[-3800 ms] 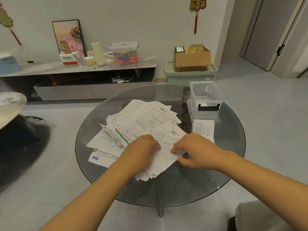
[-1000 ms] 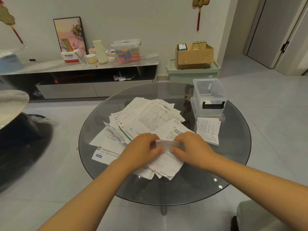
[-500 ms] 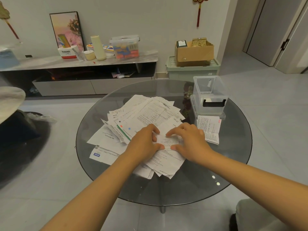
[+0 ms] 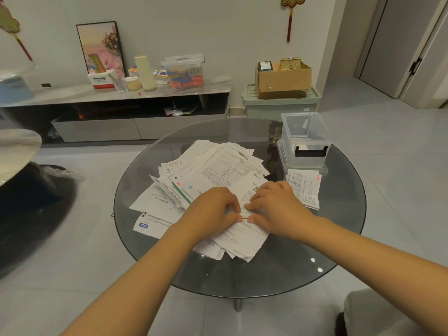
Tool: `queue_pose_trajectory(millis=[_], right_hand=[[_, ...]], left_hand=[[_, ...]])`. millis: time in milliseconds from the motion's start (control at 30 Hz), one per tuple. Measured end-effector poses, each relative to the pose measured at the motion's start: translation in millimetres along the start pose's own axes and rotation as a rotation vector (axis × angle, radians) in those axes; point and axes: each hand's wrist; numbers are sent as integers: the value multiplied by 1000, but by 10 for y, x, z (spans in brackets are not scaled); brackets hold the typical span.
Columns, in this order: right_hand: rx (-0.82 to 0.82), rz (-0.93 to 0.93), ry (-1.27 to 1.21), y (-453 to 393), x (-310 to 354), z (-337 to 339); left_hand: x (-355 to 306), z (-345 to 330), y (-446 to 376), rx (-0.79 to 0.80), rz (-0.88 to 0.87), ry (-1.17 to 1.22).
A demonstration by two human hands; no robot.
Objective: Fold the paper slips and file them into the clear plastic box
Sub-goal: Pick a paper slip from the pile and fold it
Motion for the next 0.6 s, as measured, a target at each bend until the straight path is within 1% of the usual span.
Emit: queue_pose_trajectory(millis=[100, 200, 267, 333, 400, 500, 600], right_hand=[[-62, 63, 82, 6, 33, 27], [-197, 46, 76, 30, 43, 21], [-269, -1, 59, 77, 14, 63], [-269, -69, 3, 166, -36, 152], [-305, -126, -91, 281, -110, 261], [-395, -211, -168, 434, -218, 399], [-413, -287, -143, 527, -358, 454]], left_hand=[[-50, 32, 23, -14, -31, -71], [-93, 46, 42, -84, -49, -65], [-144, 53, 42, -123, -59, 5], [-204, 52, 22, -158, -72, 112], [-285, 36, -13, -185, -81, 214], [-420, -18, -73, -179, -66, 321], [-517, -101, -140, -137, -69, 313]])
Point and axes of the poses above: each hand's wrist, its own y-axis away from the middle knuckle, its own z-axis out of the back of the hand, x = y × z, and after that the axes turned 7 degrees about z, right-handed
